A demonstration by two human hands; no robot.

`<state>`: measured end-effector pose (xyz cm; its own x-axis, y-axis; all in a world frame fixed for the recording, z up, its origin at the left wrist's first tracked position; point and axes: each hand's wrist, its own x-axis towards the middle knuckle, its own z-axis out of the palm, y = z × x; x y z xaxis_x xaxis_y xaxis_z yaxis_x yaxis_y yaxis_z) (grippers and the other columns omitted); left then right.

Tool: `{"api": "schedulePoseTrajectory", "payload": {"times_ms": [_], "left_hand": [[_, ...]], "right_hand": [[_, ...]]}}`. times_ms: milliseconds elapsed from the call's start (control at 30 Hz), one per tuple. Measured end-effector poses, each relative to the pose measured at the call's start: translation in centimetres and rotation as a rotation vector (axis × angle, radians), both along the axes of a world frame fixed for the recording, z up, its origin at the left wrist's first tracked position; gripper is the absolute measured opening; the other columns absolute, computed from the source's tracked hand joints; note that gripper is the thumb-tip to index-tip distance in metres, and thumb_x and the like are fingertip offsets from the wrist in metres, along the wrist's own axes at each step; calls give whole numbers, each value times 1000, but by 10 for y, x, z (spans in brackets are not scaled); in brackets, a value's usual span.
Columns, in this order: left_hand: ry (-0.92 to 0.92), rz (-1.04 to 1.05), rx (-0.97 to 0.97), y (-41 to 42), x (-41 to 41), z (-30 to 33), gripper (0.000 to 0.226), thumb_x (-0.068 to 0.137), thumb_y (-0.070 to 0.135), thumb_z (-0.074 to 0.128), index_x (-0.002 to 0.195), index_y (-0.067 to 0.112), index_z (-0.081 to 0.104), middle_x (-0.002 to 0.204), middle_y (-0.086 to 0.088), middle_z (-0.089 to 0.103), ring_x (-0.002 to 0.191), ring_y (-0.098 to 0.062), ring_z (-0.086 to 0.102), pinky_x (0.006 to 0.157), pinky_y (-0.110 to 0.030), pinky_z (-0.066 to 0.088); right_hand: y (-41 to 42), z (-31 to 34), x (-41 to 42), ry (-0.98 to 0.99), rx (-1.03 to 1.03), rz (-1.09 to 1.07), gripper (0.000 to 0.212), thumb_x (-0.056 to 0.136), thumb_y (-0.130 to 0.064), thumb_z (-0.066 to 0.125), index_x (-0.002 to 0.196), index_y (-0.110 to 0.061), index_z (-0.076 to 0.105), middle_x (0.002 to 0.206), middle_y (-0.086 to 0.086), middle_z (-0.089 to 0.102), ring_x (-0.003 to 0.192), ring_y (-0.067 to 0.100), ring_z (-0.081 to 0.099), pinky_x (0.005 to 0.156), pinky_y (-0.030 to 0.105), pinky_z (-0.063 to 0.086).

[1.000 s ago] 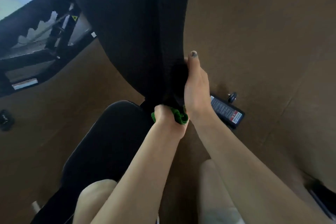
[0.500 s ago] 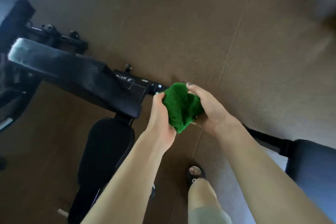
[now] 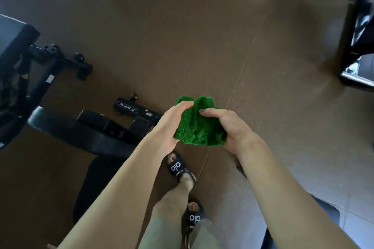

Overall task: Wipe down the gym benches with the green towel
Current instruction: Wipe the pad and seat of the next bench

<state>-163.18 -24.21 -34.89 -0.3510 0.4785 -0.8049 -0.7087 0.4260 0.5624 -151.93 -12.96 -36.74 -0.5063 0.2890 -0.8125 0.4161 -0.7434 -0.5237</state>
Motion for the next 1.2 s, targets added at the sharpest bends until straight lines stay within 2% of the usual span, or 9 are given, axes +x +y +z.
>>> {"api": "schedulePoseTrajectory", "payload": {"times_ms": [133,233,367,533,667,800,1000,1100,1200], "left_hand": [[33,-35,2,28,-61,3,26,96,28,68,122,21,70,114,-8,77,102,-27,76,94,-49,59],[125,-13,-55,48,-112,8,24,94,31,70,116,21,72,112,-7,77,100,-26,76,94,-51,60],[202,-4,-80,75,-182,23,43,85,40,75,125,26,69,116,-2,77,104,-24,75,94,-51,60],[286,23,-29,112,-257,40,16,96,25,69,111,24,73,105,-4,78,96,-23,77,88,-48,62],[365,137,-59,144,-313,41,13,96,27,70,109,25,71,105,-4,77,95,-23,77,86,-49,63],[406,358,-101,174,-373,40,18,95,33,72,111,26,69,106,-4,77,94,-21,77,87,-48,63],[253,607,-122,184,-438,45,37,94,42,72,124,23,62,117,-6,73,100,-20,76,90,-45,62],[178,721,-40,174,-473,46,30,99,31,68,125,18,61,116,-8,75,100,-21,76,81,-40,62],[223,793,-22,160,-511,41,26,100,23,66,124,16,60,110,-8,76,93,-22,76,70,-34,59]], "right_hand": [[38,19,-58,-24,-56,102,28,93,-19,69,116,-6,75,111,17,78,99,34,77,88,45,61],[66,33,-113,-16,-99,229,26,94,-24,68,115,-9,76,112,16,78,98,31,77,89,43,60],[100,52,-182,-10,-146,359,28,96,-24,68,119,-10,73,114,15,78,103,31,77,93,44,59],[152,56,-265,34,-194,514,38,97,-25,65,132,-12,68,125,15,75,117,32,72,104,46,53],[198,57,-343,56,-220,615,36,99,-23,62,133,-11,67,126,15,74,118,31,71,100,44,54],[235,56,-428,90,-193,705,31,100,-21,63,127,-10,70,121,17,76,112,33,73,97,46,57],[250,66,-531,128,-188,787,33,99,-18,64,130,-9,68,121,18,75,110,36,74,91,49,60],[244,69,-581,144,-179,832,33,98,-12,62,131,-8,67,121,20,75,111,37,73,92,49,61],[235,62,-633,151,-144,921,35,98,-9,63,132,-5,66,124,22,73,115,39,71,102,54,55]]}}
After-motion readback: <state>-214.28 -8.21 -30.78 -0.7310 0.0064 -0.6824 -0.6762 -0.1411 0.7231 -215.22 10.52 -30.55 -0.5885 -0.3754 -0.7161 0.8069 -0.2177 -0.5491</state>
